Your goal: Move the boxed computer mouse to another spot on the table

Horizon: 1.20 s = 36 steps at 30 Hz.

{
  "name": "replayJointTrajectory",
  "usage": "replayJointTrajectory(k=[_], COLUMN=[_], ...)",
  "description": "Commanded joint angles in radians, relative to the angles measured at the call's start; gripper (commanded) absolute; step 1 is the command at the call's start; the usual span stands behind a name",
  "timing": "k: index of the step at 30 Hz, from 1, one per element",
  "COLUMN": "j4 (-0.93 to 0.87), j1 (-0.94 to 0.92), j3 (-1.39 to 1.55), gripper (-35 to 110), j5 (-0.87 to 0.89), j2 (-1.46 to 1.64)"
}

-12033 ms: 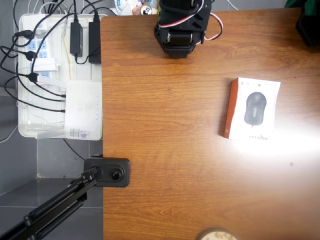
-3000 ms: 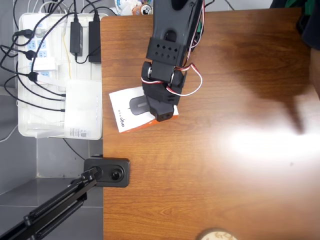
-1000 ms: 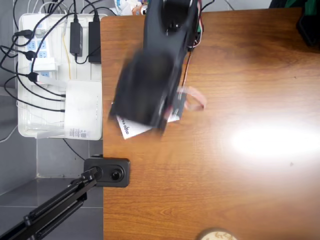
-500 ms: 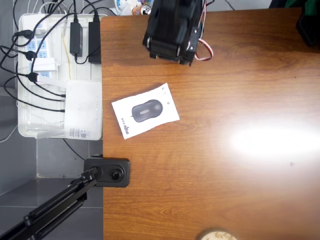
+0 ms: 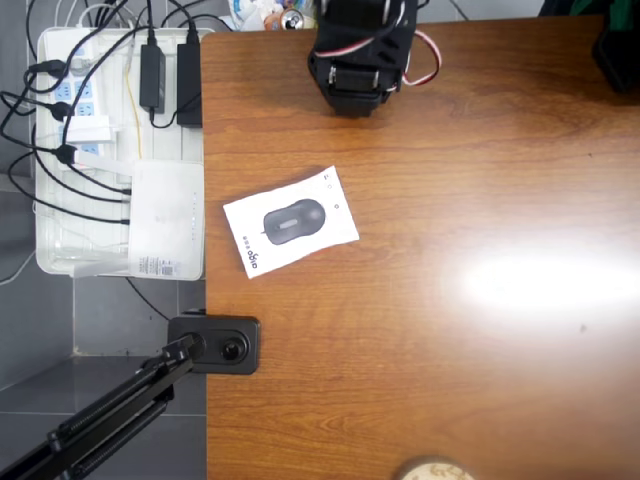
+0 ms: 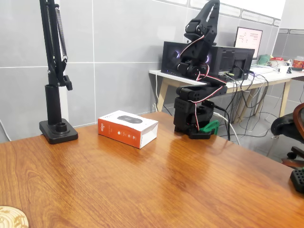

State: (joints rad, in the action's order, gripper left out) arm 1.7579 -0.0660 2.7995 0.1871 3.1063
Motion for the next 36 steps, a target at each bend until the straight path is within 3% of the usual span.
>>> replayJointTrajectory(k=[1,10,36], j4=[0.009,0.009,0.009], j1=[0.0,0.0,0.0], j3=[0.002,0.002,0.002], gripper=[0,0,0], j5=[-0.005,0.163,0.179], j2=[0.003,0.003,0.003])
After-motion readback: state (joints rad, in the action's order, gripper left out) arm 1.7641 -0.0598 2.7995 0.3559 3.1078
